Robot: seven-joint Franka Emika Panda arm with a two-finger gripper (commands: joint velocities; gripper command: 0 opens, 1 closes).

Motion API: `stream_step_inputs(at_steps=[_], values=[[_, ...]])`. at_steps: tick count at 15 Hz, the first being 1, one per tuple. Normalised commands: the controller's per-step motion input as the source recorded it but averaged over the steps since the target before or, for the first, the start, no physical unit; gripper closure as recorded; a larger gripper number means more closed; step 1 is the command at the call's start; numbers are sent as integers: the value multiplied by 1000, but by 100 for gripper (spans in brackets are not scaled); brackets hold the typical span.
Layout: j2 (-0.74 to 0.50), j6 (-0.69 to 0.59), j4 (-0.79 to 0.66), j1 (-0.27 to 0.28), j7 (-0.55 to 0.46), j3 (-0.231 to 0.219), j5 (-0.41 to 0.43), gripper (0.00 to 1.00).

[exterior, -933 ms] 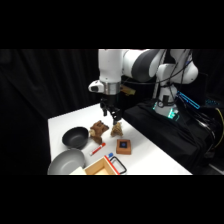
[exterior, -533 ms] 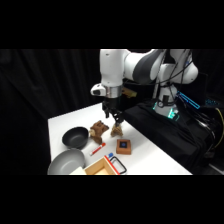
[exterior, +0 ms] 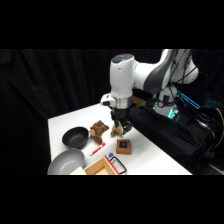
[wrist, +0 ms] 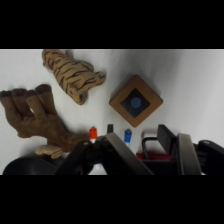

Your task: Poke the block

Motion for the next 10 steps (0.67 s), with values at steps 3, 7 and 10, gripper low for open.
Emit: stream_step_inputs(at_steps=[3, 7, 10], values=[[88, 323, -64, 39, 132, 3, -8, 77], [128, 283, -47, 56, 127, -11, -23, 100], [141, 268, -53, 71, 96, -19, -8, 100]])
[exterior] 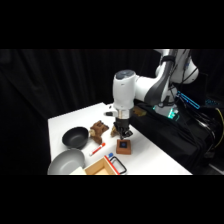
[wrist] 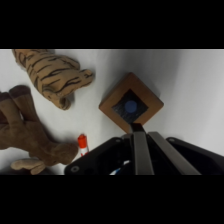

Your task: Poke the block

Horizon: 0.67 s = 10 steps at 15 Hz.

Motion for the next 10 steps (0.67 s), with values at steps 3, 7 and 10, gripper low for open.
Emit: stream_step_inputs(at_steps=[3, 7, 10], values=[[132, 265, -59, 77, 76, -31, 3, 100], [143, 304, -48, 71, 36, -60, 7, 100], [140, 285, -32, 65, -13, -74, 35, 100]])
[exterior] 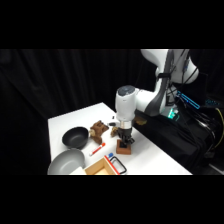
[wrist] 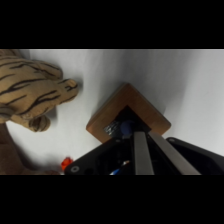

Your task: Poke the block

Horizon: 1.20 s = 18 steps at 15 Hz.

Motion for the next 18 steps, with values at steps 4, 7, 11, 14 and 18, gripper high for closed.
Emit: stream_step_inputs(at_steps=[4, 7, 11, 14, 18], values=[[88, 205, -24, 58, -48, -63, 67, 100], [-129, -33, -84, 36, -79, -21, 122, 100], [-356, -264, -115, -39, -190, 45, 199, 100], [-430, -409, -61, -85, -245, 54, 196, 100], [-455, -417, -27, -60, -158, 7, 106, 100]])
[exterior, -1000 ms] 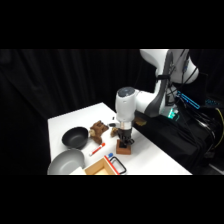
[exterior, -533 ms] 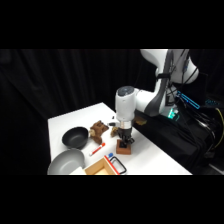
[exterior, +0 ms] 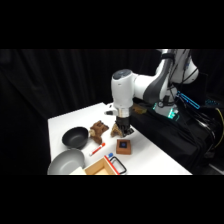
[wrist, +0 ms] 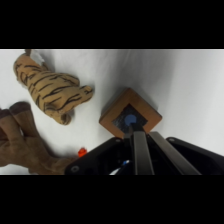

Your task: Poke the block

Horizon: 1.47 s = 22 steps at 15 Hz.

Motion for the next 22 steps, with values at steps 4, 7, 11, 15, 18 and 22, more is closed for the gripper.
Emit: stream_step_inputs(at_steps=[4, 7, 11, 15, 18, 22], values=[[-461, -412, 16, -50, -74, -21, 21, 100], [-374, -344, 74, -66, -26, -22, -27, 100], [-200, -254, 120, -66, -30, -13, -21, 74], [-90, -182, 101, -45, -43, -2, 2, 49], [-99, -163, 67, -34, -38, -1, 6, 25], [-119, -157, 50, -29, -27, -3, 8, 0]])
